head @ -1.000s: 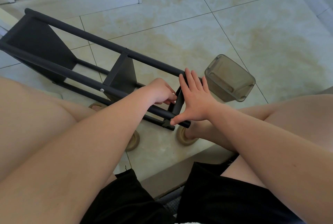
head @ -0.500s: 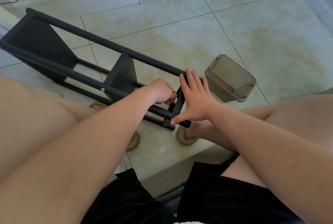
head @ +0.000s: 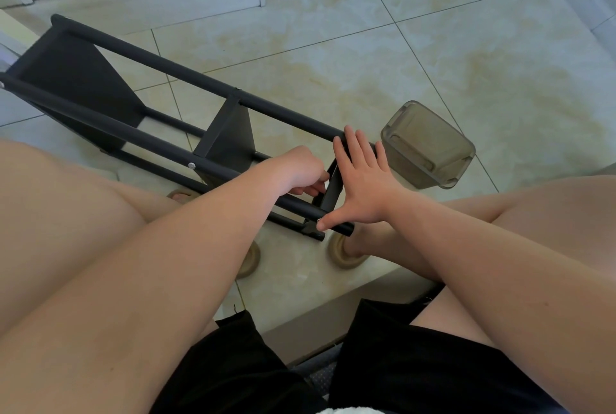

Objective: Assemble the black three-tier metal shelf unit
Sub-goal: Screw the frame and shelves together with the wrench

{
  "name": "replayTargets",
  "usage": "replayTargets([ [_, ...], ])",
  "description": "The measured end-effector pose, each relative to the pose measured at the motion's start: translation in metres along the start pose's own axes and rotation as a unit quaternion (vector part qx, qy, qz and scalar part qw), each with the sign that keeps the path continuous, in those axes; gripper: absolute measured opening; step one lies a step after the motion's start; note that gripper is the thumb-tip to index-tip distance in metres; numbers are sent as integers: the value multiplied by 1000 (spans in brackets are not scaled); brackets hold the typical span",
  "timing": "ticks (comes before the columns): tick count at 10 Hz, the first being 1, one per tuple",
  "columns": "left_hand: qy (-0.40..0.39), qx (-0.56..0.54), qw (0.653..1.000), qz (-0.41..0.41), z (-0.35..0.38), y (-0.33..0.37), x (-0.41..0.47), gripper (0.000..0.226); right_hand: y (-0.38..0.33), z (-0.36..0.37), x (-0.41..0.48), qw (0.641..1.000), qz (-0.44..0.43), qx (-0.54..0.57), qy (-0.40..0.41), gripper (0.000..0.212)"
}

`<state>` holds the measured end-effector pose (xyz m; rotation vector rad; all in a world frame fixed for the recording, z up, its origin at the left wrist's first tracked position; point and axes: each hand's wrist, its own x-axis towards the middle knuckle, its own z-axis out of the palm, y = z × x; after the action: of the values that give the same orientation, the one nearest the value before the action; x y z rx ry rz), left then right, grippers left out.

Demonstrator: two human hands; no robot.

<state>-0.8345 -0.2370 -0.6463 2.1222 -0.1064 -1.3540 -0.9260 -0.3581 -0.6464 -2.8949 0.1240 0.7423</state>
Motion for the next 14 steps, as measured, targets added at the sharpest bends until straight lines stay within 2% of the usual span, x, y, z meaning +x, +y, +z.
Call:
replayTargets([
  [2,-23,21,999,-6,0,1,1,20,-1,0,0,1000,-2,0,-4,160],
  [5,0,-1,1000,-8,2,-1,2,19,-2,0,1,1000,0,4,-3,161],
  [8,-24,13,999,-28,0,0,4,20,-1,1,1,1000,-2,4,-6,160],
  [11,-56,92,994,11,-14,-4,-2,25,-1,1,0,1000,-3,0,-3,160],
  [14,-86,163,981,66,-24,-12,-1,17,-1,1,1,1000,-1,-2,-1,160],
])
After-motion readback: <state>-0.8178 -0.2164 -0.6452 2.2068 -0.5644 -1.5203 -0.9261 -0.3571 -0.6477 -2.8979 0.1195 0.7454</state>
